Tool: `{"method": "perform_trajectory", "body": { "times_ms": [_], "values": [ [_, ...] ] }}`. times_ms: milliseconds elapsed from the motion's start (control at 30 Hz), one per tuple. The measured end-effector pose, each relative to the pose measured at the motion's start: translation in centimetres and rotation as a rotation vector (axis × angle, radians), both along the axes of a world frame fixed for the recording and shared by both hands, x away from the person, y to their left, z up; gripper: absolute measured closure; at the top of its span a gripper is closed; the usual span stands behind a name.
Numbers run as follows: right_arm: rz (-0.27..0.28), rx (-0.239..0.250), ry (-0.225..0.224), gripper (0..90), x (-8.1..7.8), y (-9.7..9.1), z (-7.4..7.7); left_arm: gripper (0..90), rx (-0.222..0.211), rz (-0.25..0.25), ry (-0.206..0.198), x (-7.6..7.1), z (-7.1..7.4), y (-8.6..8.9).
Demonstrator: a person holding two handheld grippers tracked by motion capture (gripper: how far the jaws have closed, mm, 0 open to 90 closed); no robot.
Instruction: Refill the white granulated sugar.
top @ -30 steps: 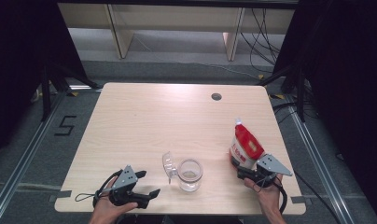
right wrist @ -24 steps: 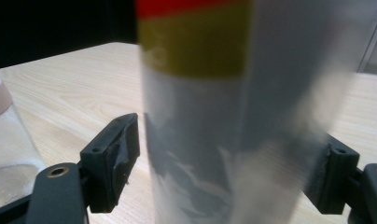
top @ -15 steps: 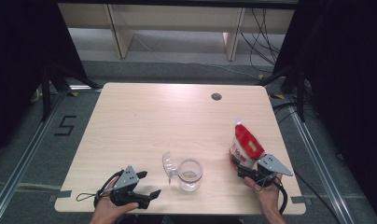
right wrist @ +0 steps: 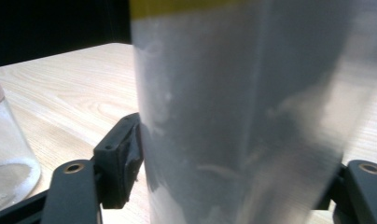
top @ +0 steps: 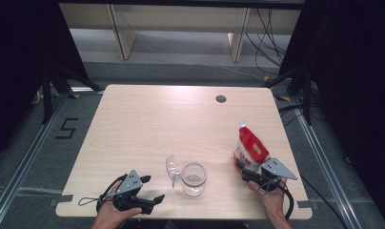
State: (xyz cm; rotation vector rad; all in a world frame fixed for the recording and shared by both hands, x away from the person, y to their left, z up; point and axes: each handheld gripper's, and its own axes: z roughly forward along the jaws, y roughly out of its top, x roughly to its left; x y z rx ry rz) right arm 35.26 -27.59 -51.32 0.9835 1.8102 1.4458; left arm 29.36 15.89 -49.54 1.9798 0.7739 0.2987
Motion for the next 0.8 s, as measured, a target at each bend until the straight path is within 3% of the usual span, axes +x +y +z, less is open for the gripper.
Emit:
{"method": "perform_trajectory", "body": {
  "times_ms": [67,400,433,467,667,800],
  "values": [
    [-0.011,0.03,-0.008,31.5,-0.04,0.09,-0.1,16.5,-0.007,-0.005,-0.004,0.05,-0.04,-0.02],
    [-0.038,0.017,0.002,37.1,0.01,0.02,-0.26,16.4,-0.013,-0.011,-0.007,0.03,-0.06,-0.06],
    [-0.036,0.015,0.001,37.2,0.03,-0.01,-0.26,16.4,-0.015,-0.012,-0.005,0.03,-0.06,-0.08],
    [-0.032,0.021,-0.004,37.5,0.08,-0.05,-0.31,16.5,0.02,-0.027,-0.025,0.2,0.04,0.13],
    [-0.016,0.008,-0.007,38.8,0.22,-0.34,-0.26,16.4,0.007,-0.019,-0.014,0.08,0.04,0.05],
    [-0.029,0.038,0.002,40.2,-0.03,-0.13,-0.25,16.4,0.016,-0.023,-0.02,0.12,0.09,0.11]
  ]
}}
